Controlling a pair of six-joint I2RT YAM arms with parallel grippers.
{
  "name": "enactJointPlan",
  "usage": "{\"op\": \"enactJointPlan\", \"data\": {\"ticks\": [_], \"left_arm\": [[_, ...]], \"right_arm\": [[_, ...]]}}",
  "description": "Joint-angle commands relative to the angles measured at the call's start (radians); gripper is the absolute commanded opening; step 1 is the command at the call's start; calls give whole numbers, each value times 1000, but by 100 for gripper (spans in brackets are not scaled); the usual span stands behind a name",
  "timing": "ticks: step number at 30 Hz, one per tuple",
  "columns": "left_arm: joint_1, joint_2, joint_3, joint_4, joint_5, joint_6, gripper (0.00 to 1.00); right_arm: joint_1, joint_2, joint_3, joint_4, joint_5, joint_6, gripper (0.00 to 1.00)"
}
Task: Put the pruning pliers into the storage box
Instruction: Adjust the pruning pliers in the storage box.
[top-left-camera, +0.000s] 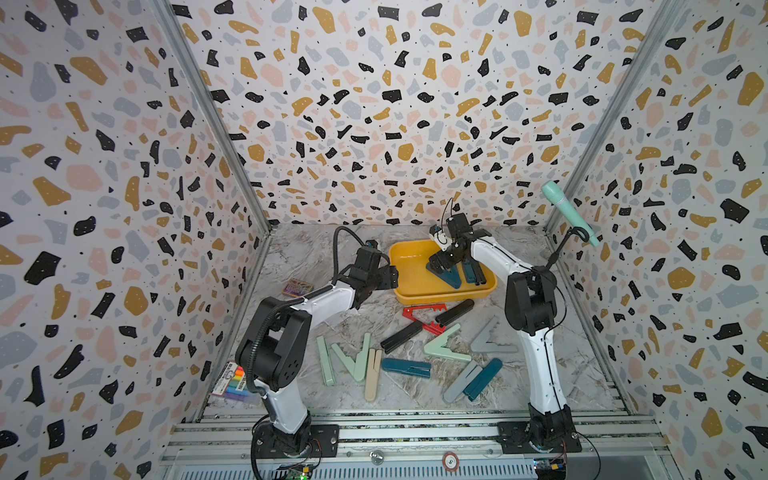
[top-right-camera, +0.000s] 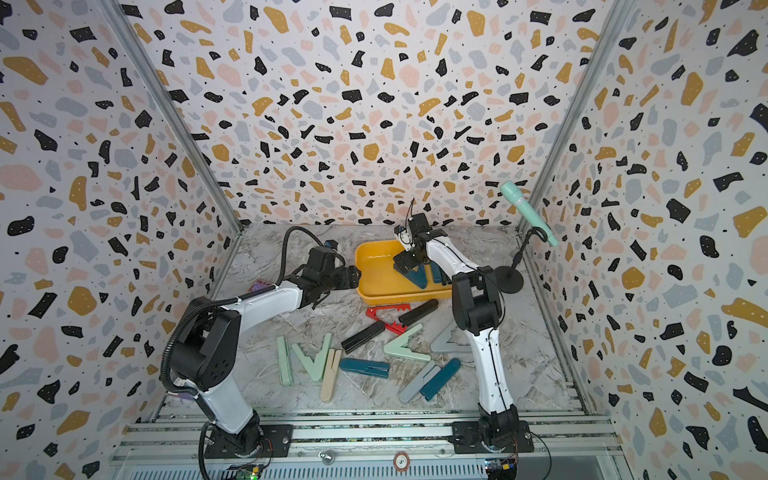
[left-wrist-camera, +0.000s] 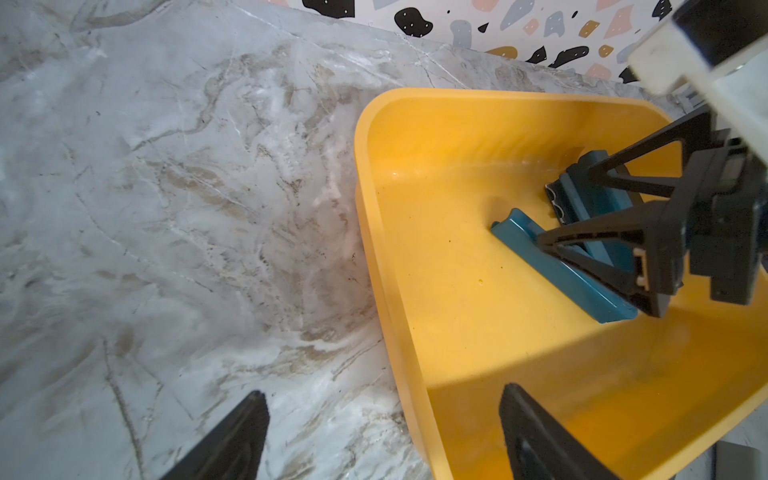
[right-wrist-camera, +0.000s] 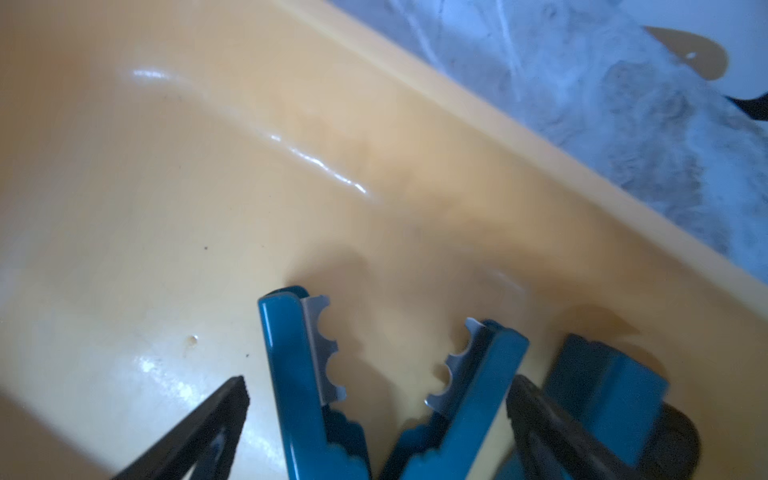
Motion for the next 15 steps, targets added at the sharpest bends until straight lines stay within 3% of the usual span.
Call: {"op": "enactJointPlan", "data": {"ticks": [1,8,15], "left_arm": [[3,0,-14,36,13,3,87],[3,-1,-21,39,8,7,87],[4,-12,-35,44,3,9,87]], "right_arm": [[-16,-57,27,-27,26,100,99],[-41,-64,-39,-32,-102,155,99],[-40,-132,-194,20,-144,196,99]]}}
